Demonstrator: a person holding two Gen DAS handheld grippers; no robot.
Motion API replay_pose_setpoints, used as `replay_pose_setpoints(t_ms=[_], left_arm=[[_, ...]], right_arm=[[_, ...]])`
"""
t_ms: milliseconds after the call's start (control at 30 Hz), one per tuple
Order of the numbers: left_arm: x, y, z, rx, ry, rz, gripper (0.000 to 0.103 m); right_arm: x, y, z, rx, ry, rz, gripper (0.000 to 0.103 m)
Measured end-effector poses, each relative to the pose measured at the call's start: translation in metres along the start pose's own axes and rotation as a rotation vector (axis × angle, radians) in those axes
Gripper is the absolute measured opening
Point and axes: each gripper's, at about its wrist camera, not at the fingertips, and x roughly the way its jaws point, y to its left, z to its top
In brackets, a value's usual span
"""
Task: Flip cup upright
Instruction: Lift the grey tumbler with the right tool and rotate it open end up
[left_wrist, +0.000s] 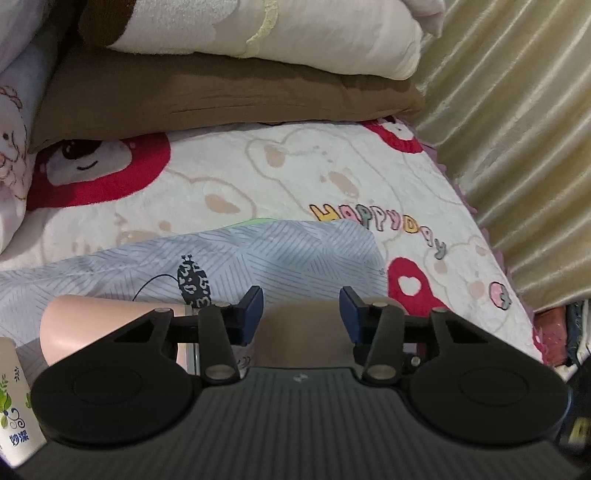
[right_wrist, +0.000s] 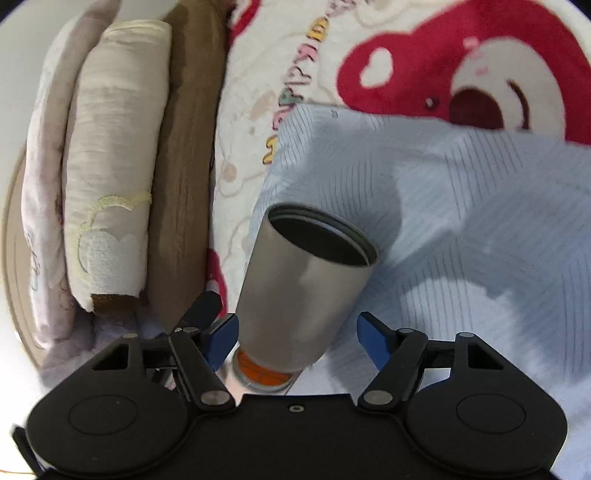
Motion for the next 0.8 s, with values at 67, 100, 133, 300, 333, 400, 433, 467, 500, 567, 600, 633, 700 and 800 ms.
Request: replay_pose_setpoints(t_ms=[67, 100, 133, 300, 333, 400, 433, 467, 500, 567, 600, 633, 700, 800], left_arm=[[0.005, 0.001, 0.001, -0.021, 0.013, -0.002, 0.044], [0.007, 0.001, 0.002, -0.032, 0.022, 0.001, 0.044], [0.010, 0.001, 0.001, -0.036, 0.035, 0.002, 0.041], [0.011, -0.001, 0.002, -0.035, 0.065, 0.008, 0.039], [0.011, -0.001, 0.002, -0.033, 0.068, 0.011, 0.039], [0.011, -0.003, 0.003, -0.033, 0.081, 0.019, 0.040], [0.011, -0.004, 0.004, -0.030, 0.090, 0.023, 0.040], [0.011, -0.005, 0.005, -0.037, 0.098, 0.027, 0.040], [0.011, -0.005, 0.006, -0.043, 0.107, 0.031, 0.040], [0.013, -0.005, 0.009, -0.067, 0.124, 0.041, 0.040], [0.014, -0.004, 0.011, -0.086, 0.132, 0.046, 0.040], [0.016, -0.003, 0.013, -0.109, 0.140, 0.051, 0.040], [0.018, 0.000, 0.016, -0.148, 0.152, 0.061, 0.040], [0.022, 0.006, 0.018, -0.196, 0.150, 0.062, 0.040]], right_arm=[[0.005, -0.001, -0.002, -0.014, 0.002, 0.009, 0.076], [0.008, -0.004, -0.003, 0.008, 0.016, 0.021, 0.076], [0.008, -0.007, -0.003, 0.029, 0.014, 0.036, 0.076], [0.013, -0.008, -0.004, 0.013, 0.021, 0.059, 0.076], [0.013, -0.008, -0.004, 0.018, 0.027, 0.060, 0.076], [0.012, -0.009, -0.001, 0.018, 0.026, 0.057, 0.076], [0.011, -0.008, -0.001, 0.007, 0.014, 0.050, 0.076], [0.010, -0.008, 0.000, 0.007, 0.015, 0.049, 0.076], [0.010, -0.010, 0.000, 0.016, 0.014, 0.053, 0.076], [0.010, -0.012, -0.001, 0.029, 0.008, 0.056, 0.077], [0.011, -0.011, -0.001, 0.032, -0.002, 0.052, 0.078], [0.012, -0.009, -0.002, 0.037, -0.014, 0.044, 0.078], [0.015, -0.004, -0.003, 0.048, -0.039, 0.025, 0.081], [0.021, -0.001, -0.005, 0.055, -0.073, 0.014, 0.083]])
